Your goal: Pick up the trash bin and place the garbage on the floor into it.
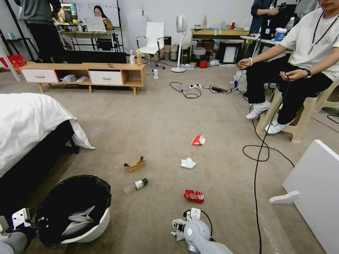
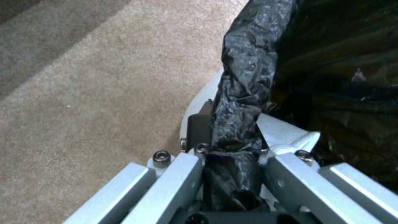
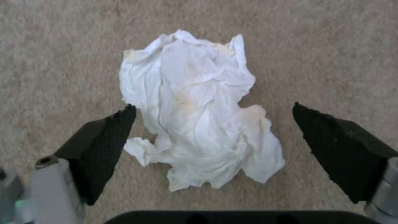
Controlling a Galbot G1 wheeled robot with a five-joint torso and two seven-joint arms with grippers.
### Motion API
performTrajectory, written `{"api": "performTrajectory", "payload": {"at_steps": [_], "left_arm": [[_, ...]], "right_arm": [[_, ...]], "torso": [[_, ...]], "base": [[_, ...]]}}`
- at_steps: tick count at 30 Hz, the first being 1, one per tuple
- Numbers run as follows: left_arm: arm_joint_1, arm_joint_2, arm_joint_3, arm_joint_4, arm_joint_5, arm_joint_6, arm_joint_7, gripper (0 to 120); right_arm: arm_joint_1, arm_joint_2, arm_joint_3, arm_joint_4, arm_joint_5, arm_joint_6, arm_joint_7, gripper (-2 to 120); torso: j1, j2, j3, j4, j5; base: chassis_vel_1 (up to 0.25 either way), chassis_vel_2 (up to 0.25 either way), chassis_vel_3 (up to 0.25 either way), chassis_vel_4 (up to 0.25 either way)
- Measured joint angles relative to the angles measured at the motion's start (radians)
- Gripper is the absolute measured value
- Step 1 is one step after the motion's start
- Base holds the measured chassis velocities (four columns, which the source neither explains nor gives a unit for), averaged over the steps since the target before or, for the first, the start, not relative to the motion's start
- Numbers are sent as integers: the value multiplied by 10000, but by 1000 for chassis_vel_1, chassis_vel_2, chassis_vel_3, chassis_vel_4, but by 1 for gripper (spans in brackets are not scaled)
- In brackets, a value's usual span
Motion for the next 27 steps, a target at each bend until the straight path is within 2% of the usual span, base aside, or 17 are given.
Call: {"api": "performTrajectory", "payload": {"at_steps": [7, 8, 13, 14, 18, 20, 25, 27], "left_arm": [[6, 3, -24, -6, -3, 0, 0, 1], [21, 8, -41, -13, -5, 0, 0, 1], [40, 9, -92, -29, -20, 0, 0, 1], [49, 9, -101, -37, -28, 0, 0, 1], [63, 4, -110, -44, -33, 0, 0, 1], [76, -2, -116, -50, -33, 0, 0, 1], [80, -6, -116, -46, -15, 0, 0, 1], [64, -17, -90, -26, 13, 0, 0, 1]], "right_arm": [[9, 49, 6, -121, -94, 34, -133, 79], [31, 64, -21, -154, -159, 51, -185, 71], [57, 155, -103, -268, -250, 66, -224, 64], [64, 171, -163, -337, -317, 82, -268, 59], [96, 194, -243, -445, -388, 105, -318, 53], [130, 224, -259, -557, -452, 130, -358, 44], [123, 208, -255, -558, -500, 174, -388, 41], [77, 122, -241, -449, -518, 177, -413, 32]], "torso": [[0, 0, 0, 0, 0], [0, 0, 0, 0, 0], [0, 0, -1, 1, 0], [0, 0, 0, 1, 0], [0, 0, 0, 0, -1], [0, 3, -2, -4, -3], [0, 3, -1, 1, -2], [0, 2, 0, 3, 0]], "base": [[0, 0, 0, 0], [0, 0, 0, 0], [0, 0, 0, 0], [0, 0, 0, 0], [0, 0, 0, 0], [0, 0, 0, 0], [0, 0, 0, 0], [0, 0, 0, 0]]}}
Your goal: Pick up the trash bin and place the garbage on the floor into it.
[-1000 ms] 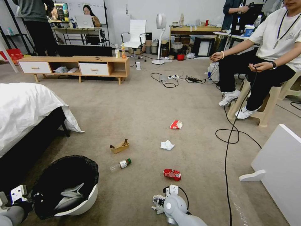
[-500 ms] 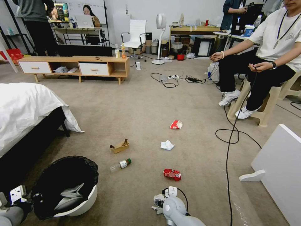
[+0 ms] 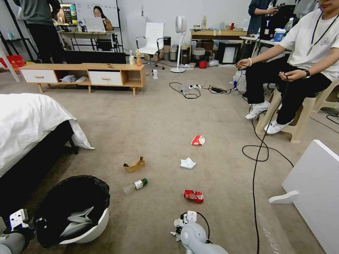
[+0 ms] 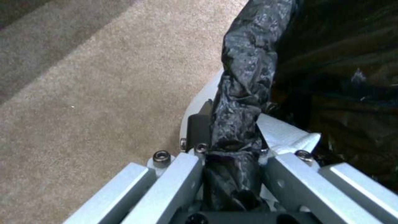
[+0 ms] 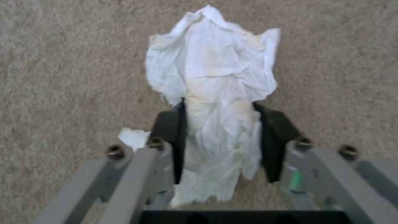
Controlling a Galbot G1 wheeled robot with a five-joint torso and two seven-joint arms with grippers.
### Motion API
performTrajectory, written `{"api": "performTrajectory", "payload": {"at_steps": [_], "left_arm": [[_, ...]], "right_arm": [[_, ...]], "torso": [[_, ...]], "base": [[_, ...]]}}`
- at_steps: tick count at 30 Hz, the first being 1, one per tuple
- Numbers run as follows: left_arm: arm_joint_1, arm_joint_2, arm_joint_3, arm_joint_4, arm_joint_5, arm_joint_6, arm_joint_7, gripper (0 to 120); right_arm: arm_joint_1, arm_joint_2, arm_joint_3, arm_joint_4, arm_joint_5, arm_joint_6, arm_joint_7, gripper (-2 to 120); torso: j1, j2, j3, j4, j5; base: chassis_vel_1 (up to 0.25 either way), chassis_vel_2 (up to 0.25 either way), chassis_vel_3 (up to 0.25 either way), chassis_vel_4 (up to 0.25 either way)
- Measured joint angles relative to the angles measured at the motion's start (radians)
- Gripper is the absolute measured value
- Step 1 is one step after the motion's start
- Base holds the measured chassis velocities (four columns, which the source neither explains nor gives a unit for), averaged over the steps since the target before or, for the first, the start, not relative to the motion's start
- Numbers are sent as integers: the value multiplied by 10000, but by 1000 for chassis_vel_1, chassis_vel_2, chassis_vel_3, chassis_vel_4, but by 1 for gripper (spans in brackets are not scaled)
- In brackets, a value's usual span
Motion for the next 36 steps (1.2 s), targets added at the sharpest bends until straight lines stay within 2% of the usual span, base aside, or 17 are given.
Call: {"api": "performTrajectory", "payload": {"at_steps": [1, 3, 4, 9, 19, 22, 24, 26, 28, 29, 31, 32, 35, 36], "left_arm": [[0, 0, 0, 0, 0, 0, 0, 1], [-29, -14, 41, 12, 14, 0, -3, 1], [-29, -14, 41, 12, 14, 0, -3, 1], [-37, -37, 85, 11, 40, 0, -16, 1], [16, -46, 71, -66, 38, 0, -26, 1], [60, -30, 7, -109, 14, 0, -28, 1], [75, -8, -10, -176, -27, 0, -27, 1], [76, -6, -12, -185, -34, 0, -28, 1], [83, 43, -17, -318, -193, 0, -89, 1], [83, 43, -17, -318, -193, 0, -89, 1], [68, 88, -9, -435, -349, 0, -192, 1], [68, 88, -9, -435, -349, 0, -192, 1], [12, 145, 93, -641, -630, 0, -371, 1], [12, 145, 93, -641, -630, 0, -371, 1]], "right_arm": [[0, 0, 0, 0, 0, 0, 0, 32], [-47, -75, -3, 98, -70, 14, -56, 22], [-47, -75, -3, 98, -70, 14, -56, 22], [-193, -281, 0, 477, -96, 30, -118, 1], [-336, -453, 348, 1128, -76, 12, -260, 0], [-458, -751, 413, 1760, -27, -26, -267, 0], [-611, -1144, 466, 2463, 40, -68, -214, 0], [-633, -1221, 479, 2586, 45, -76, -207, 0], [-769, -1971, 758, 3874, 145, -164, -199, 0], [-769, -1971, 758, 3874, 145, -164, -199, 0], [-786, -2710, 1045, 4900, 286, -228, -192, 0], [-786, -2710, 1045, 4900, 286, -228, -192, 0], [-759, -3681, 1495, 6362, 551, -275, -290, 0], [-759, -3681, 1495, 6362, 551, -275, -290, 0]], "torso": [[0, 0, 0, 0, 0], [0, 0, 0, -1, 2], [0, 0, 0, -1, 2], [0, -1, 0, -3, 3], [0, -1, 0, -2, 2], [0, -1, 0, -2, 1], [0, -1, 0, -2, 2], [0, -2, 0, -2, 3], [0, -2, 0, -2, 3], [0, -2, 0, -2, 3], [0, -3, 0, -3, 2], [0, -3, 0, -3, 2], [0, -3, 0, -6, 3], [0, -3, 0, -6, 3]], "base": [[0, 0, 0, 0], [0, 0, 0, 0], [0, 0, 0, 0], [0, 0, 0, 0], [0, 0, 0, 0], [0, 0, 0, 0], [0, 0, 0, 0], [0, 0, 0, 0], [0, 0, 0, 0], [0, 0, 0, 0], [0, 0, 0, 0], [0, 0, 0, 0], [0, 0, 0, 0], [0, 0, 0, 0]]}}
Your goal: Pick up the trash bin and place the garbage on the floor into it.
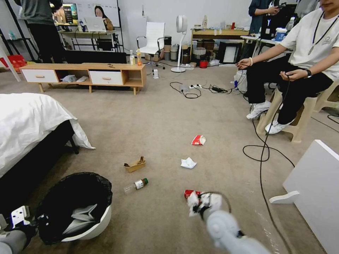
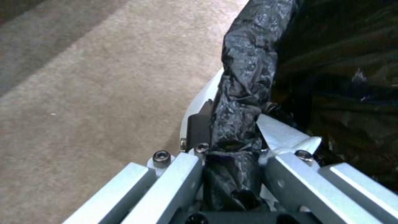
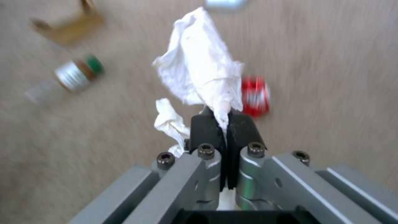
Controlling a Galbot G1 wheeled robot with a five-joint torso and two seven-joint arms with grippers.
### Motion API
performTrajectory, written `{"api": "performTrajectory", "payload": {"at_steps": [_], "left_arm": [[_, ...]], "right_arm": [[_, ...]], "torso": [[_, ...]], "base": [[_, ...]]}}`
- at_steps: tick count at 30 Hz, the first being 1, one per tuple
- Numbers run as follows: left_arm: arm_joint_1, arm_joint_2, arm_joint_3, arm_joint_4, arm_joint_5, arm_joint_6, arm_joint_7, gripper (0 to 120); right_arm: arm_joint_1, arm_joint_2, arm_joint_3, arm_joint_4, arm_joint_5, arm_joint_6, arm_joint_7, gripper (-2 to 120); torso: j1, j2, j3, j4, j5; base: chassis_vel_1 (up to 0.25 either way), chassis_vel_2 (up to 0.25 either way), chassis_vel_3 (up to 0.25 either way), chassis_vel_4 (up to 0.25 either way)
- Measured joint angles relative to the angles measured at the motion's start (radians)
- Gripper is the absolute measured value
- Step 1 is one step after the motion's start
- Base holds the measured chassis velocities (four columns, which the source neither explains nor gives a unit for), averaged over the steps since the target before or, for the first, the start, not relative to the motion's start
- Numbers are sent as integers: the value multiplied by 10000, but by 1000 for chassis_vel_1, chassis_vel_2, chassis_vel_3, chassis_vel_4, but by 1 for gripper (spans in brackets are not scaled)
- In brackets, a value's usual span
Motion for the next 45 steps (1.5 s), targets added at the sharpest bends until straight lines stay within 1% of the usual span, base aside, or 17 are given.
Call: {"api": "performTrajectory", "payload": {"at_steps": [1, 2, 4, 5, 7, 8, 11, 12, 13, 14, 15, 20, 24, 26, 27, 35, 45], "left_arm": [[-6, 14, 33, -107, -154, 0, -90, 1], [-6, 14, 33, -107, -154, 0, -90, 1], [-1, 48, 72, -355, -388, 0, -199, 1], [-1, 48, 72, -355, -388, 0, -199, 1], [41, 109, 111, -644, -559, 0, -317, 1], [41, 109, 111, -644, -559, 0, -317, 1], [138, 195, 210, -1009, -713, 0, -427, 1], [138, 195, 210, -1009, -713, 0, -427, 1], [174, 218, 255, -1115, -741, 0, -444, 1], [221, 246, 318, -1209, -754, 0, -459, 1], [221, 246, 318, -1209, -754, 0, -459, 1], [376, 299, 434, -1468, -749, 0, -465, 1], [446, 367, 438, -1569, -744, 0, -465, 1], [498, 492, 415, -1681, -825, 0, -478, 1], [498, 492, 415, -1681, -825, 0, -478, 1], [484, 550, 461, -1729, -858, 0, -490, 1], [459, 636, 457, -1802, -970, 0, -495, 1]], "right_arm": [[53, -325, 165, 535, 132, 70, -112, 0], [53, -325, 165, 535, 132, 70, -112, 0], [214, -812, 363, 1564, 542, 312, -414, 0], [214, -812, 363, 1564, 542, 312, -414, 0], [645, -1154, 391, 2576, 1065, 637, -767, 0], [645, -1154, 391, 2576, 1065, 637, -767, 0], [1814, -1237, 2, 3486, 2059, 986, -1170, 0], [1814, -1237, 2, 3486, 2059, 986, -1170, 0], [2492, -1169, -294, 3655, 2411, 1187, -1383, 0], [3028, -1058, -706, 3687, 2670, 1342, -1582, 0], [3028, -1058, -706, 3687, 2670, 1342, -1582, 0], [4297, -565, -2029, 3444, 3089, 1732, -2023, 0], [4775, -310, -2634, 3272, 3216, 1814, -2196, 0], [5485, 186, -3633, 3058, 3395, 1847, -2241, 0], [5485, 186, -3633, 3058, 3395, 1847, -2241, 0], [6639, 1261, -5212, 2692, 3851, 1376, -1429, 0], [7163, 2071, -6197, 2275, 4114, 767, -409, 0]], "torso": [[0, -1, 0, 2, 0], [0, -1, 0, 2, 0], [0, 0, -1, 2, 0], [0, 0, -1, 2, 0], [0, 0, 0, 1, 0], [0, 0, 0, 1, 0], [0, 0, 0, 3, -2], [0, 0, 0, 3, -2], [0, 0, 0, 8, -3], [0, 0, -1, 5, -5], [0, 0, -1, 5, -5], [0, 0, 0, 5, -5], [0, 0, 0, 3, -3], [0, 0, 0, 3, -4], [0, 0, 0, 3, -4], [0, 0, 1, 3, -5], [0, 1, 0, 4, -4]], "base": [[0, 0, 0, 0], [0, 0, 0, 0], [0, 0, 0, 0], [0, 0, 0, 0], [0, 0, 0, 0], [0, 0, 0, 0], [0, 0, 0, 0], [0, 0, 0, 0], [0, 0, 0, 0], [0, 0, 0, 0], [0, 0, 0, 0], [0, 0, 0, 0], [0, 0, 0, 0], [0, 0, 0, 0], [0, 0, 0, 0], [0, 0, 0, 0], [0, 0, 0, 0]]}}
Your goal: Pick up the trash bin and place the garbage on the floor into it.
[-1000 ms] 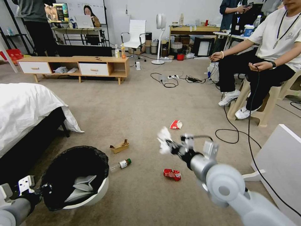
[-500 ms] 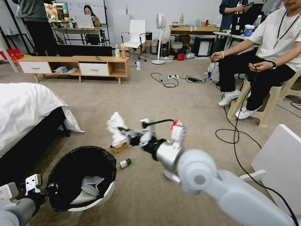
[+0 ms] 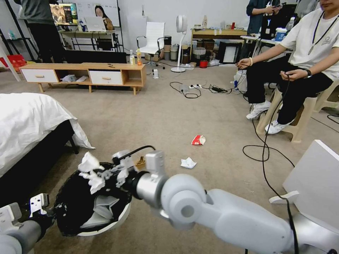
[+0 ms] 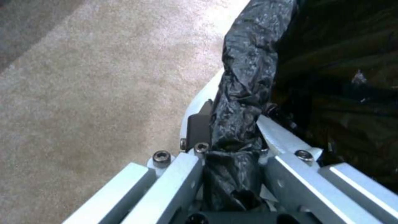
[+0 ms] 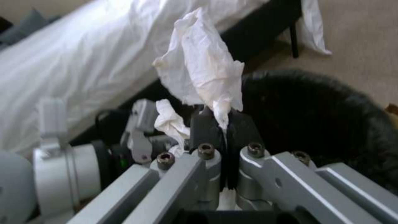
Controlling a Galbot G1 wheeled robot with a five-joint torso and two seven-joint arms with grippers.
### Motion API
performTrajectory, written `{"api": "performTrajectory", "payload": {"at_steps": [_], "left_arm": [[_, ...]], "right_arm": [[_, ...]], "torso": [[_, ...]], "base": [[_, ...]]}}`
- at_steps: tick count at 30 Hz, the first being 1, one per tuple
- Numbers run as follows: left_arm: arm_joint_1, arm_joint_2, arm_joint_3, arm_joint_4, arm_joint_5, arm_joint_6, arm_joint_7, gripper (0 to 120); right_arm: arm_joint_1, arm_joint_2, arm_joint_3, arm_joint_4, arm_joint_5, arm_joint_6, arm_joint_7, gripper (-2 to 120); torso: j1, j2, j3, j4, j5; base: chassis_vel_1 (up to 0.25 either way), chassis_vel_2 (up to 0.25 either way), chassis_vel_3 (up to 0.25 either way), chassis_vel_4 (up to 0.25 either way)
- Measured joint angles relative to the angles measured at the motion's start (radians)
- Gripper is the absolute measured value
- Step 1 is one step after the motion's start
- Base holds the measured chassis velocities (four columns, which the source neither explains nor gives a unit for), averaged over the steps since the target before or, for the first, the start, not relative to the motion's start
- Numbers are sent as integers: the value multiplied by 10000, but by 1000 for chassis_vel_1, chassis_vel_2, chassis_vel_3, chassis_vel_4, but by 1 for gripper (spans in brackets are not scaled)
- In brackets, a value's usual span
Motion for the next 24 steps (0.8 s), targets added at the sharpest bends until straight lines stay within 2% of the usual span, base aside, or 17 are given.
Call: {"api": "performTrajectory", "payload": {"at_steps": [10, 24], "left_arm": [[11, 3, -4, -49, -19, -1, 4, 1], [11, 14, -24, -25, -34, 0, 5, 1]], "right_arm": [[-103, 302, -270, -417, 9, -500, 674, 0], [-575, 0, -220, -267, 9, -861, 1102, 1]], "torso": [[0, 0, 0, -1, 1], [0, 0, 0, -1, 2]], "base": [[0, 0, 0, 0], [0, 0, 0, 0]]}}
